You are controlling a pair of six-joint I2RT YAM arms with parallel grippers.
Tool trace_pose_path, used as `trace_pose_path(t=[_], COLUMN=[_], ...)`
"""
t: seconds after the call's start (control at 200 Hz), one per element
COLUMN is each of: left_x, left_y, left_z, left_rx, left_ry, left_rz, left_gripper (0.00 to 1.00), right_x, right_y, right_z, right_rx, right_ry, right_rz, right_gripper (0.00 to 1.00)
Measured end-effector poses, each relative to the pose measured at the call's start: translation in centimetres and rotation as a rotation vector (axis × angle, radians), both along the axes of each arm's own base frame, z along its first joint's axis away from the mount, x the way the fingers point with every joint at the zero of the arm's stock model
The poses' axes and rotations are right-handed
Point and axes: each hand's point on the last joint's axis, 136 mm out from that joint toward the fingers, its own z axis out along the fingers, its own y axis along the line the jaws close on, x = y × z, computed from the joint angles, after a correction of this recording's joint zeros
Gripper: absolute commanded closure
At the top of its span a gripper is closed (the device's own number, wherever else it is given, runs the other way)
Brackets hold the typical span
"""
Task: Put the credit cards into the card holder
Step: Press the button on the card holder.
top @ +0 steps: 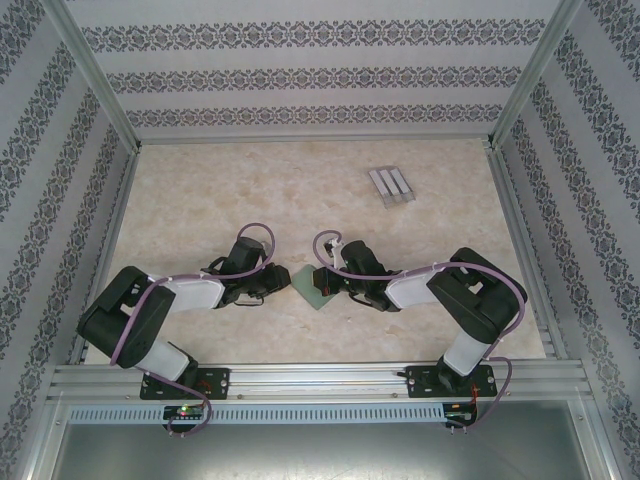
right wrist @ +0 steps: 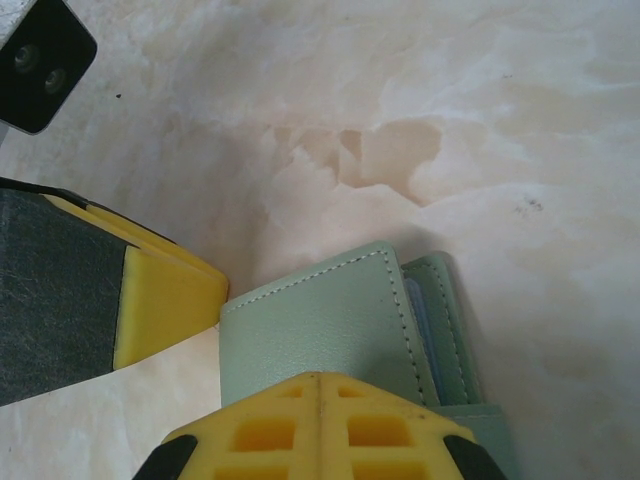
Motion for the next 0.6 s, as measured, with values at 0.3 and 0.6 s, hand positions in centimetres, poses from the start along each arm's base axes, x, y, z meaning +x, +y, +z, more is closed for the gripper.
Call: trace_pose_path(t=[0.3, 0.6], left_x=[0.3, 0.5], left_y=[-0.2, -0.4], left_z=[0.0, 0.0], left_rx=[-0.016, -0.034], left_ry=[0.009, 0.008], left_rz=[0.019, 0.029], left_gripper=[0.75, 0.74], right_x=[-1.0, -2.6], right_y=[0.2, 0.1], right_z=[-0.3, -0.6], right_rx=[-0.037, -0.172], right_ry=[-0.168, -0.398], right_rz=[0.000, -0.004], right_gripper=[1.00, 1.00])
